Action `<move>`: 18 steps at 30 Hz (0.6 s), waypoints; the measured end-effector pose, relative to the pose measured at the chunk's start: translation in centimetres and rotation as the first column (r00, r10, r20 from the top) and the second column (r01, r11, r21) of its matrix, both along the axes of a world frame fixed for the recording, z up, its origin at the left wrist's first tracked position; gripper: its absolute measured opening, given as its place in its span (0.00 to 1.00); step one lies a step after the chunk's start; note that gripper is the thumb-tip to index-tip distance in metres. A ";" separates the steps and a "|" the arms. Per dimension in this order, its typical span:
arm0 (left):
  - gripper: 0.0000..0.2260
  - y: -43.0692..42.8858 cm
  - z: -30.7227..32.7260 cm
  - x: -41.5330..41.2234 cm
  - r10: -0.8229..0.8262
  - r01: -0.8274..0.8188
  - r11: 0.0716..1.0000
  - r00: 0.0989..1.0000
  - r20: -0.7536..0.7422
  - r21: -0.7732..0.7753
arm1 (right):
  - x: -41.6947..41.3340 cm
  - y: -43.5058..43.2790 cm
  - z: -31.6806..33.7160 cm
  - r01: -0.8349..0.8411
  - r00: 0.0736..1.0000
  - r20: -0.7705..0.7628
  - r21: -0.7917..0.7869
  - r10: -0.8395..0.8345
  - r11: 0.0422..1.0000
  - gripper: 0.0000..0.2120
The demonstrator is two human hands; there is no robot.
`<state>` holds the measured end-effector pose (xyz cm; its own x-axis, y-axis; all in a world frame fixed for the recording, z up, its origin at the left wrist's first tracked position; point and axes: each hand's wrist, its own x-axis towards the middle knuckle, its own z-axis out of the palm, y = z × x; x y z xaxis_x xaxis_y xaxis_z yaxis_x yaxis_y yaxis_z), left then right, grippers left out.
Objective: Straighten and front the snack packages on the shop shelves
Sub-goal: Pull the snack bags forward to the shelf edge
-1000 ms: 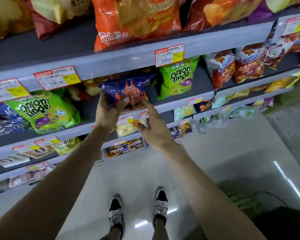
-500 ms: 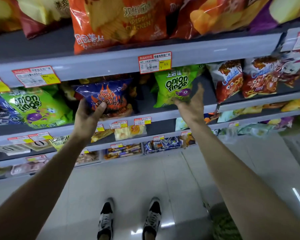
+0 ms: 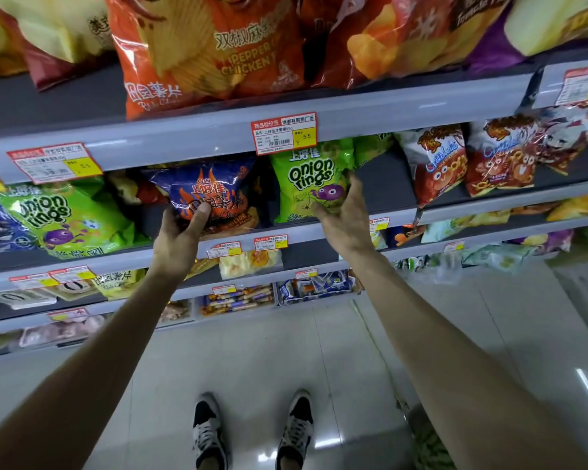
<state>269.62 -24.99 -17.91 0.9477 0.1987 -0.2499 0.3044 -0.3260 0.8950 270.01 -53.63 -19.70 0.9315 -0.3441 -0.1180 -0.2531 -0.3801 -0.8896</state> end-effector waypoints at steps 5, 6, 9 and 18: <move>0.26 -0.7 0.7 -1.0 -0.027 0.045 0.966 0.997 -0.072 0.254 | -0.5 -0.2 0.3 0.009 0.999 -0.034 -0.046 -0.010 0.999 0.40; 0.25 -0.8 0.8 -1.2 -0.043 0.061 0.957 0.997 -0.071 0.283 | -0.7 -0.2 0.5 0.002 0.999 -0.049 -0.058 -0.005 0.998 0.40; 0.22 -0.4 1.1 -2.3 -0.120 0.150 0.917 0.987 -0.104 0.371 | -1.6 -0.3 1.3 -0.025 0.994 -0.112 -0.122 0.012 0.992 0.38; 0.33 -0.2 4.1 -5.6 -0.369 0.494 0.692 0.869 -0.331 0.527 | -6.4 0.7 5.5 -0.270 0.940 -0.309 -0.407 0.147 0.873 0.32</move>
<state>263.99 -25.17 -13.85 0.9127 -0.0566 -0.4046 0.1345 -0.8935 0.4285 263.64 -52.95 -14.21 0.9436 -0.2184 -0.2489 -0.3216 -0.7834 -0.5319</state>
